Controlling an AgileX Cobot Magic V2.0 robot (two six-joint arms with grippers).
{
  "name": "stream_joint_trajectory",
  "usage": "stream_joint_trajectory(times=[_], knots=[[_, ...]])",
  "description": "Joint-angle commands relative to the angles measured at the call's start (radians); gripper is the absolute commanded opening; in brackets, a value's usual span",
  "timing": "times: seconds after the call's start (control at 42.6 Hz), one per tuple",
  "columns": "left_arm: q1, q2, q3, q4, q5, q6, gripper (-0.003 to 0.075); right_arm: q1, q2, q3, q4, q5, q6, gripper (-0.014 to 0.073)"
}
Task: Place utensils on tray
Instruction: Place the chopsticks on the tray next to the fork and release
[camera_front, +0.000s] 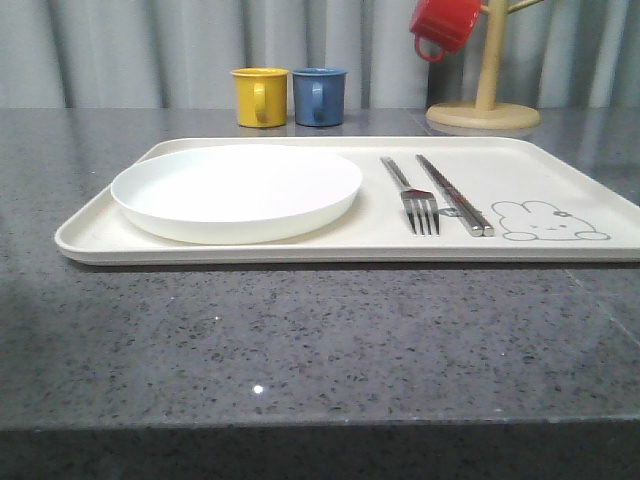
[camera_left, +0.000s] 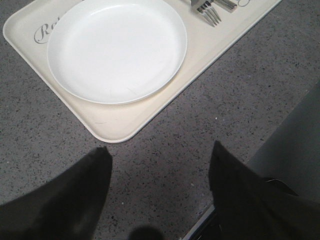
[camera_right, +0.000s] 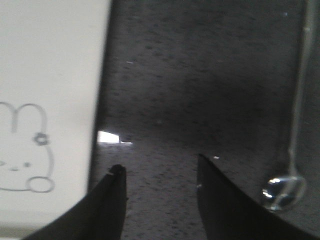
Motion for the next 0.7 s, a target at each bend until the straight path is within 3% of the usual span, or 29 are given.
stream_joint_trajectory(times=[0.0,0.281,0.68], knots=[[-0.008,-0.001,-0.027,-0.005,-0.061,-0.013,0.0416,-0.083,-0.03,-0.03,-0.022,0.009,-0.029,0.0364],[-0.008,-0.001,-0.027,-0.005,-0.061,-0.013,0.0416,-0.229,0.059,-0.03,-0.023,-0.001,-0.032,0.0364],[-0.008,-0.001,-0.027,-0.005,-0.061,-0.013,0.0416,-0.274,0.156,-0.03,-0.029,-0.104,-0.054,0.0364]])
